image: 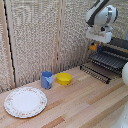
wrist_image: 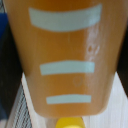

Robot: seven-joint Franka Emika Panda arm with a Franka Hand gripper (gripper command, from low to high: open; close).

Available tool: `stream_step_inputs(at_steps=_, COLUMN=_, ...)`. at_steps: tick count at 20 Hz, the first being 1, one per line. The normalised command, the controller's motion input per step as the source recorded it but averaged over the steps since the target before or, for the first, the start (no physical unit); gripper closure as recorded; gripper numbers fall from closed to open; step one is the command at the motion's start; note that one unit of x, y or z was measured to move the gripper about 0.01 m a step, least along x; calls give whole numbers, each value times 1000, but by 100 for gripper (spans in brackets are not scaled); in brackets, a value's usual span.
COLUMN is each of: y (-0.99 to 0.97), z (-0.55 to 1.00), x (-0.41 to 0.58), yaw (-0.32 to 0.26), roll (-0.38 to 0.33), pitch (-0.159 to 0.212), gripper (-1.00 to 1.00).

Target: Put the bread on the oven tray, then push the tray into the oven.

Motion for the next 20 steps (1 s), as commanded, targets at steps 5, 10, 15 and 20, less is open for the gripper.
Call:
stream_step_inputs(at_steps=5, y=-619, z=-20, x=95, yaw=-42, roll=2, pitch=33, gripper=100)
stream_step_inputs(at_steps=10, y=-445, z=-106, x=62, yaw=-6, roll=11, pitch=64, gripper=100)
stream_step_inputs(at_steps=15, y=-477, z=-55, x=99, yaw=-54, roll=2, pitch=91, gripper=100)
stream_step_inputs(at_steps=20, y=-574, z=0, x=99, yaw=-43, roll=8, pitch=81, gripper=100)
